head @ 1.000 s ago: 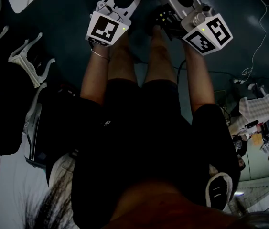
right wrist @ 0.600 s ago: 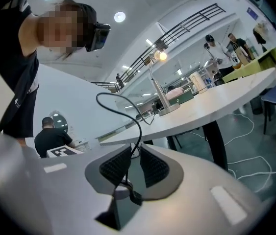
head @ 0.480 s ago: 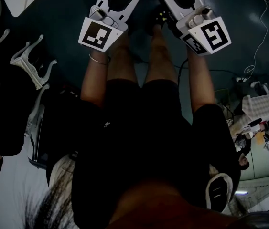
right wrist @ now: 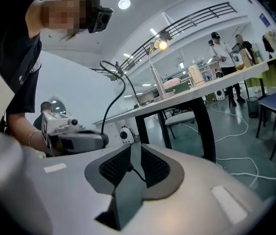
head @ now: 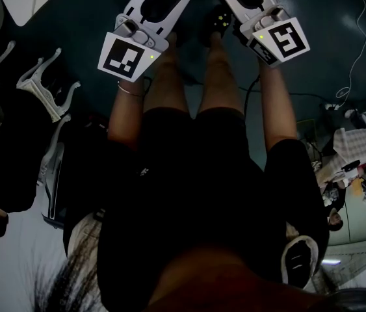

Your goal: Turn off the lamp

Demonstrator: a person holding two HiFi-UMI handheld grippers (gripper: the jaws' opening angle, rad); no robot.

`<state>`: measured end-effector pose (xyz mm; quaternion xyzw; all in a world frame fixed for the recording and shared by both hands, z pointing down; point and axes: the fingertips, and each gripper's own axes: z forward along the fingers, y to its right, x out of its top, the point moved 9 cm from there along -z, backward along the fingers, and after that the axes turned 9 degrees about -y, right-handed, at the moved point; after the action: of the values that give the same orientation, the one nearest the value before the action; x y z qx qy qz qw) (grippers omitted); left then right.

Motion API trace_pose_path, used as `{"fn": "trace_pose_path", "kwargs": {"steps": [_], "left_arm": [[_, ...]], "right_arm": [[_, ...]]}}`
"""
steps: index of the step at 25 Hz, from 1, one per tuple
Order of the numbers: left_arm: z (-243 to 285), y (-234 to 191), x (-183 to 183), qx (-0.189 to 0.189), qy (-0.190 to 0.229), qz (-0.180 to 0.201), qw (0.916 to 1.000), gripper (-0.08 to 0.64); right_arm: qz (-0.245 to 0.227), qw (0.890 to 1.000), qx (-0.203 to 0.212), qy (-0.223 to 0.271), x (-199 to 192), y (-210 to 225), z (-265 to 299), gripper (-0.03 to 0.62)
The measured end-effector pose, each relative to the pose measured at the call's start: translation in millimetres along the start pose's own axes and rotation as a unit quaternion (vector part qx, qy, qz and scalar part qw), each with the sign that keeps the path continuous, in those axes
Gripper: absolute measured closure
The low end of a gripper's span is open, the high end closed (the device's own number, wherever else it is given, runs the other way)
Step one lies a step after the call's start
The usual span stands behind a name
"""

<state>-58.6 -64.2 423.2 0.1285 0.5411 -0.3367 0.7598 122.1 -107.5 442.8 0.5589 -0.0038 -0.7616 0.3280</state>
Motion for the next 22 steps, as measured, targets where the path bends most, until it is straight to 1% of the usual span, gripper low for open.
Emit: {"fn": "trace_pose_path", "kwargs": {"steps": [3, 5, 7, 9, 14, 20, 21, 22], "left_arm": [[-7, 1, 8, -0.002, 0.013, -0.01, 0.9999, 0.546], [-12, 1, 15, -0.003, 0.028, -0.018, 0.9994, 0.546], [-14, 2, 20, -0.005, 0.035, -0.011, 0.9993, 0.546], [-15, 3, 23, -0.006, 0.036, -0.004, 0.9993, 0.546], [-14, 7, 25, -0.021, 0.032, 0.005, 0.9993, 0.548], [-18, 10, 30, -0.032, 0.037, 0.012, 0.9987, 0.548], [-19, 10, 31, -0.032, 0.039, 0.009, 0.9987, 0.548], [-20, 9, 31, -0.031, 0.043, 0.006, 0.9986, 0.548]], "right_arm": [[-0.047, 0.998, 0.011, -0.034, -8, 1, 7, 0.545], [-0.083, 0.995, 0.023, -0.058, -12, -2, 12, 0.537], [-0.114, 0.991, 0.029, -0.071, -16, -3, 17, 0.537], [-0.135, 0.988, 0.029, -0.074, -17, -3, 20, 0.537], [-0.169, 0.982, 0.029, -0.073, -11, -2, 28, 0.537], [-0.209, 0.972, 0.054, -0.094, -10, -5, 39, 0.537], [-0.211, 0.972, 0.053, -0.093, -9, -6, 40, 0.537], [-0.207, 0.973, 0.052, -0.089, -9, -6, 41, 0.552]]}}
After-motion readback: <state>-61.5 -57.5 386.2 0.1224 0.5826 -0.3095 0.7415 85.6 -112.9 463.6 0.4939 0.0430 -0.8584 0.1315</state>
